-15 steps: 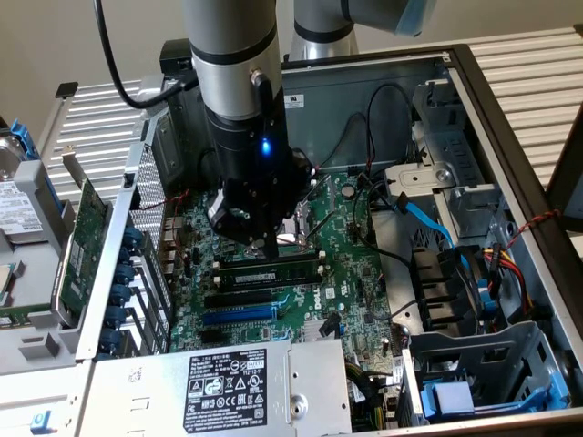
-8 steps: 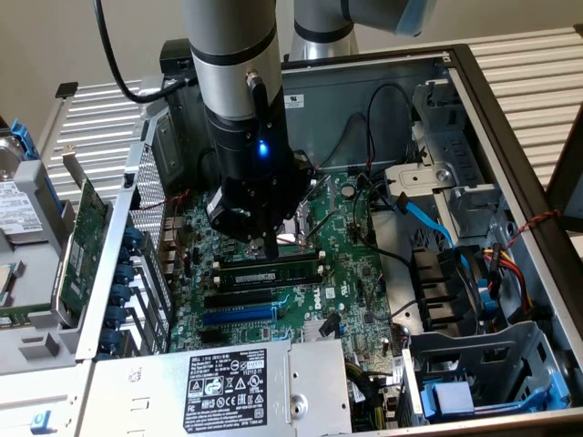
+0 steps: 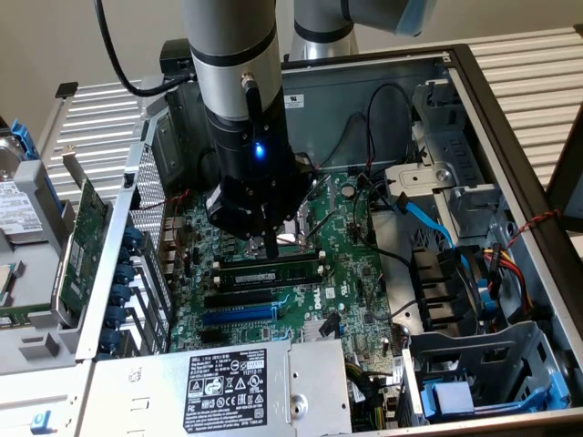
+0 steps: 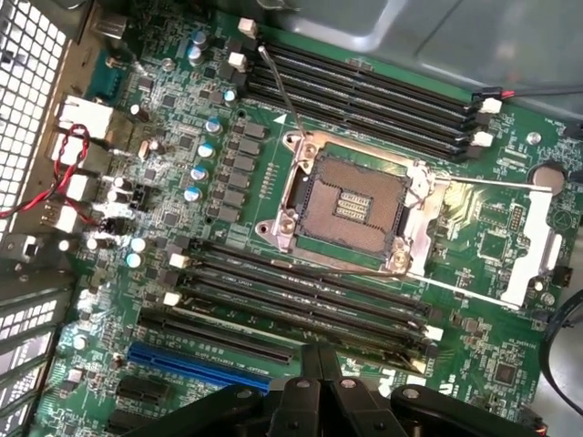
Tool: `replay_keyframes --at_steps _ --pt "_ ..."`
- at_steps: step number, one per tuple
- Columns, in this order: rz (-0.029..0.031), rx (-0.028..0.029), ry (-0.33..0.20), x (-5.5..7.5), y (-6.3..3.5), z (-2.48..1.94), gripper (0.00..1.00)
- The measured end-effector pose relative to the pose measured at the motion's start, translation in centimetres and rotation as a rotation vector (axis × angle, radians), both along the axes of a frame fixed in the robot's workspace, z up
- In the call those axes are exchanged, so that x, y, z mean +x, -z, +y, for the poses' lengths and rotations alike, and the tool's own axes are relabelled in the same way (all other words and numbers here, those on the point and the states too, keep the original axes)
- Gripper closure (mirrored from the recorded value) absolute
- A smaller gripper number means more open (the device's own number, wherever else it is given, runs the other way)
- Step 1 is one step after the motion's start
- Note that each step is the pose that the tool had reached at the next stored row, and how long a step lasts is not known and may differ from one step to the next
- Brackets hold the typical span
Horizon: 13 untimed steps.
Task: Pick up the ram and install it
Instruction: 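Press down the ram until it locks into place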
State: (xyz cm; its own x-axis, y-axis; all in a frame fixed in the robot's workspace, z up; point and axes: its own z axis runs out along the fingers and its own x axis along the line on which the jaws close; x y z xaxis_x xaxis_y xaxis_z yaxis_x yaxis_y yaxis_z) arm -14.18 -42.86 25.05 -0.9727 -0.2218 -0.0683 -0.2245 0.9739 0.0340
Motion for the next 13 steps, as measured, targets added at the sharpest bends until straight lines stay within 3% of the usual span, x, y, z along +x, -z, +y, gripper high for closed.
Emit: replay_keyframes --at_steps 9,13 --pt "0.0000 0.0165 0.107 0.00 0.00 0.00 0.89" --pt "0.0000 0.0171 0.112 0.00 0.01 -0.01 0.89"
